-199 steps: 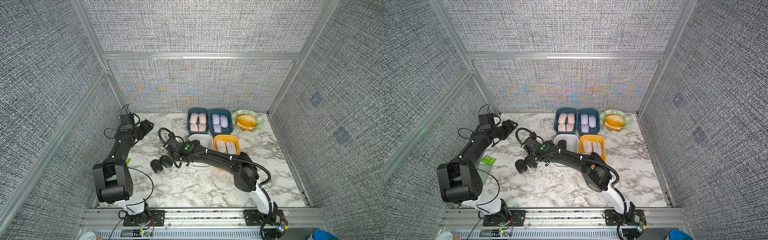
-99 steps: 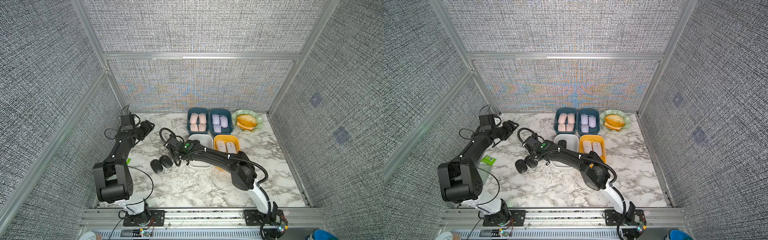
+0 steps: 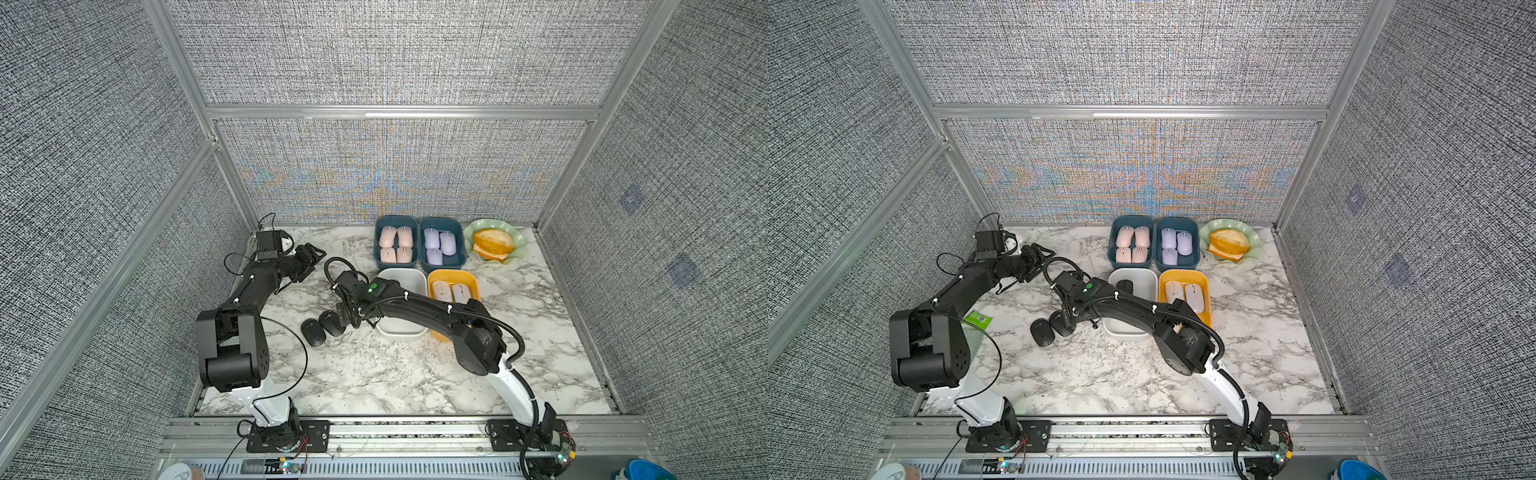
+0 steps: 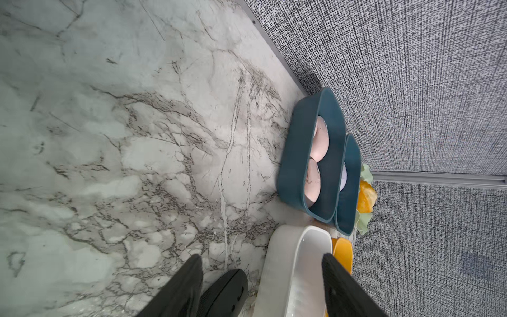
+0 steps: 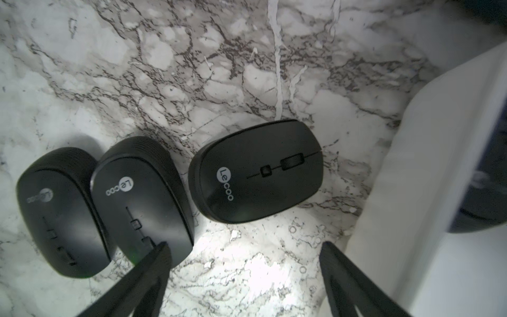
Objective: Place the mice by color into the storage box
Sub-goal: Pick up the mouse from the center of the board.
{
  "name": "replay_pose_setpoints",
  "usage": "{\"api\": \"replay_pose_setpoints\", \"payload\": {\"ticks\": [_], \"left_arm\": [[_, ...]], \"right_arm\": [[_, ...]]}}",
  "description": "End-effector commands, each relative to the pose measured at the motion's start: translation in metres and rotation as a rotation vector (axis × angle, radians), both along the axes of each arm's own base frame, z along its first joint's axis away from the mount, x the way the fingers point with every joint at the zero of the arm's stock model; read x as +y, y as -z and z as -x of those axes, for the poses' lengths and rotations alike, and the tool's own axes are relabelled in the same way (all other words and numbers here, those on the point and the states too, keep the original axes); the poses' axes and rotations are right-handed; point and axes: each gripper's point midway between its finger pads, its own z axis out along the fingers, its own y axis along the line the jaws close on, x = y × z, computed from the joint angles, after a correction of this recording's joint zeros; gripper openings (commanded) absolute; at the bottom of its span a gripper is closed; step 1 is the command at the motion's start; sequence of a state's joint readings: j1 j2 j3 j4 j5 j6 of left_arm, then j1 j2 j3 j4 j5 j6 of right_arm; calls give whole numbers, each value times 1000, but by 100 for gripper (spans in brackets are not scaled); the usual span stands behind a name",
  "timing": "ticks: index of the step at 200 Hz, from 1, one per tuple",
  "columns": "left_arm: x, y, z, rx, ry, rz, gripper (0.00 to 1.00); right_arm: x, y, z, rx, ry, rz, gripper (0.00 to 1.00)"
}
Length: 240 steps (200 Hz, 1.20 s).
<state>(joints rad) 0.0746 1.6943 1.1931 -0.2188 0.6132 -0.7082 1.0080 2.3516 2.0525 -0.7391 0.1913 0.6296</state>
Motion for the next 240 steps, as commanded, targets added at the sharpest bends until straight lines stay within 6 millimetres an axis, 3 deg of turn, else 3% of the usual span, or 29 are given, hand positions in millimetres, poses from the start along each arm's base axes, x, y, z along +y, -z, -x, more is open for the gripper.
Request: {"api": "replay_pose_setpoints", "payload": {"ticks": [1,73,125,173,204,240], "left_arm": [[-1,-4,-2,-9,7,13,70],[-1,-8,-1,-19,8,12,70],[-1,-8,-1,-18,8,12,70],[-1,-10,-2,-21,8,12,70],[0,-10,-2,-20,7,12,70],[-1,-8,-2,-15,10,12,70]], "right_arm": [[1,11,6,87,41,-38,87],[3,31,-11,131,75,-97,87],[14,28,-36,83,57,-113,87],[9,43,-61,18,73,-48,88],[16,42,-68,-23,55,-31,88],[-8,45,-67,-130,65,168,87]]}}
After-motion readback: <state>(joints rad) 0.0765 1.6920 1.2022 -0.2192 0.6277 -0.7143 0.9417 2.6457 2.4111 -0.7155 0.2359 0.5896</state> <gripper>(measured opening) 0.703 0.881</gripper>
